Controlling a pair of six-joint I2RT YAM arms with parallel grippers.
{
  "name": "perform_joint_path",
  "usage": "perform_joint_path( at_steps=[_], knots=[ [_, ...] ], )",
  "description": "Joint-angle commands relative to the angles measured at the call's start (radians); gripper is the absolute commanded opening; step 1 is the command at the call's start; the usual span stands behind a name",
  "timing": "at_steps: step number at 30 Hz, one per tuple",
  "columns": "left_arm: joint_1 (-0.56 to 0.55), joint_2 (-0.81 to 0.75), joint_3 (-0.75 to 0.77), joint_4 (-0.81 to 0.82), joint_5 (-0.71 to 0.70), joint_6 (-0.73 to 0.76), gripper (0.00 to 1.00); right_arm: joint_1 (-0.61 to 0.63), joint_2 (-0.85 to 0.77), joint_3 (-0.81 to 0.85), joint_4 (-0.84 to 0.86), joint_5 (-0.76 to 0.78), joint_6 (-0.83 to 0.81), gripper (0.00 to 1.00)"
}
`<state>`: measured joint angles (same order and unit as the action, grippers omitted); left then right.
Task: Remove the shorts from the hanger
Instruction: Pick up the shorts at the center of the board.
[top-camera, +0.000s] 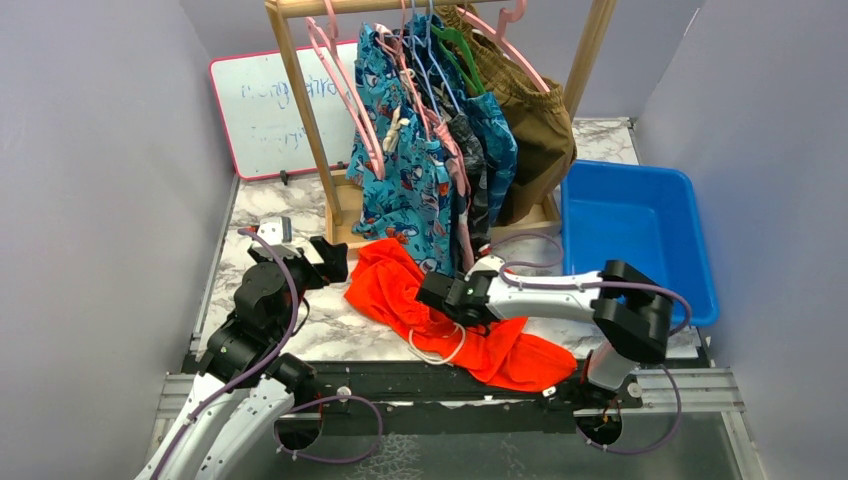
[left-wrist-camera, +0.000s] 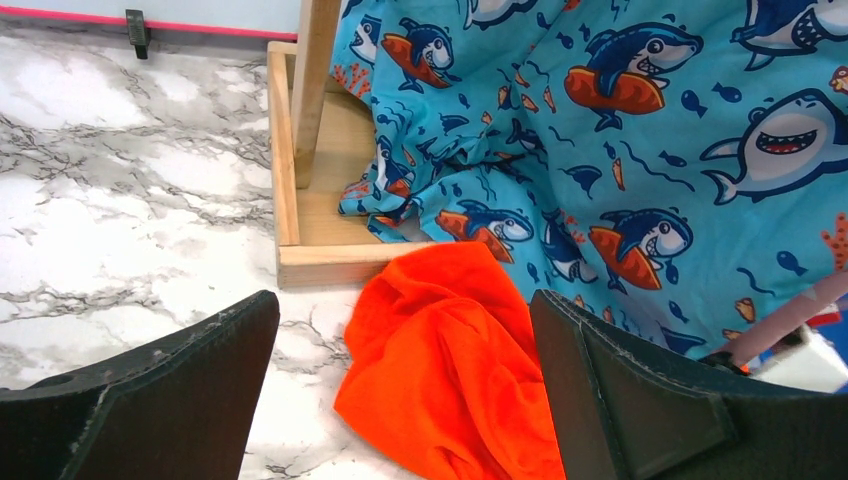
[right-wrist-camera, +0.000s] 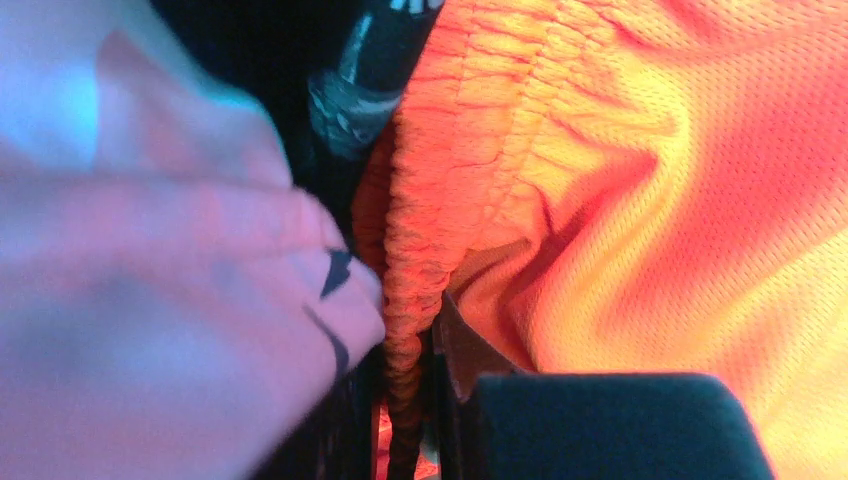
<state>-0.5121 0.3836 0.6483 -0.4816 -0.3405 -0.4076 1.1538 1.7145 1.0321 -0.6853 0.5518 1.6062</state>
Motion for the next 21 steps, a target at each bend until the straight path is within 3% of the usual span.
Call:
perform_joint_path(
  at_steps=[1, 5, 10, 15, 17, 18, 21],
  knots=[
    [0.001, 0.003, 0.008, 0.005, 0.019, 0.003, 0.99, 0.033, -0.149, -0.076, -0.078, 0.066, -0.142, 0.2],
    [0.001, 0.01, 0.01, 0.005, 0.018, 0.002, 0.99, 0.033, -0.291, -0.156, -0.008, 0.065, -0.286, 0.2],
    [0.001, 0.015, 0.01, 0.005, 0.018, 0.002, 0.99, 0.033, -0.479, -0.309, 0.279, -0.085, -0.568, 0.27],
    [0.001, 0.019, 0.01, 0.007, 0.02, 0.002, 0.99, 0.032, -0.703, -0.473, 0.534, -0.204, -0.687, 0.17],
    [0.001, 0.02, 0.01, 0.005, 0.02, 0.001, 0.99, 0.032, -0.797, -0.493, 0.55, -0.196, -0.724, 0.16],
    [0.001, 0.021, 0.01, 0.005, 0.021, 0.001, 0.99, 0.032, -0.835, -0.489, 0.541, -0.191, -0.754, 0.11],
    [0.001, 0.021, 0.01, 0.006, 0.02, 0.001, 0.99, 0.033, -0.957, -0.417, 0.421, -0.136, -0.837, 0.08]
  ],
)
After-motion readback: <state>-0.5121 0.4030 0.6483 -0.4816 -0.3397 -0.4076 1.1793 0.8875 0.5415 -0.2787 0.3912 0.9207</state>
